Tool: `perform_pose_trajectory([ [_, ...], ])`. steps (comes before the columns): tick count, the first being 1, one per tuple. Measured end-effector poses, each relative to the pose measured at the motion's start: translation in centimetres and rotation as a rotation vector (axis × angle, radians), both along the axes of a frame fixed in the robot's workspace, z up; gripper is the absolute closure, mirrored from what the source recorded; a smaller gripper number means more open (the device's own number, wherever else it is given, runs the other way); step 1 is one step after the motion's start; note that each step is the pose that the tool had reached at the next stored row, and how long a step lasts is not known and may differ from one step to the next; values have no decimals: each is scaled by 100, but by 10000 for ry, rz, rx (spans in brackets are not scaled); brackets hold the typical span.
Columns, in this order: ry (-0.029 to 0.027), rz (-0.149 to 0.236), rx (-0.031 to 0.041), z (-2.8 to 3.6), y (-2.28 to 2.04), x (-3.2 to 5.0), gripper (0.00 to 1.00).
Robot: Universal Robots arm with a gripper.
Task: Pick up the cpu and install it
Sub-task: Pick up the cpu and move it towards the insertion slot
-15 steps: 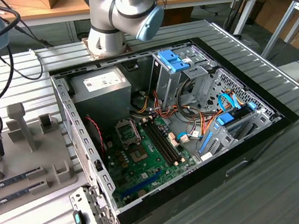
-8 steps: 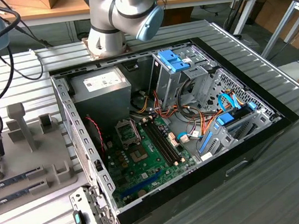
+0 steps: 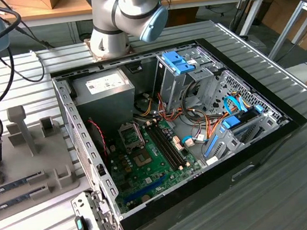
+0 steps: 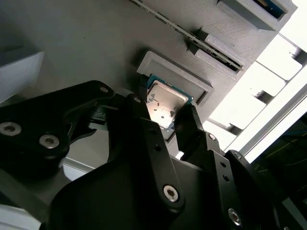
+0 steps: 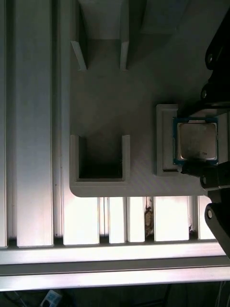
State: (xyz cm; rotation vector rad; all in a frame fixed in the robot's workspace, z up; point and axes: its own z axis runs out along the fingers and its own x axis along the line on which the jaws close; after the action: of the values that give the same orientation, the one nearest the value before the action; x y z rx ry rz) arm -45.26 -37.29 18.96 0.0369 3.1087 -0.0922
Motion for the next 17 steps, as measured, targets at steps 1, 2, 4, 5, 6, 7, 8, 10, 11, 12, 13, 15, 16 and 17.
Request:
perform_pose_trajectory([
  [1,0,0,0,0,0,0,53],
  [2,0,0,0,-1,0,0,53],
  [4,1,0,-1,-1,0,0,53],
  [5,0,0,0,-1,0,0,53],
  [6,0,0,0,-2,0,0,53],
  [7,-2,0,0,-3,0,0,53],
  [8,-1,0,0,-4,0,0,45],
  [10,-1,0,6,18,0,0,45],
  [11,-1,0,6,18,0,0,45],
  [12,-1,0,6,18,0,0,45],
  [13,-1,0,6,19,0,0,45],
  [15,-1,0,6,19,0,0,45],
  [16,-1,0,6,19,0,0,45],
  [17,-1,0,6,20,0,0,45],
])
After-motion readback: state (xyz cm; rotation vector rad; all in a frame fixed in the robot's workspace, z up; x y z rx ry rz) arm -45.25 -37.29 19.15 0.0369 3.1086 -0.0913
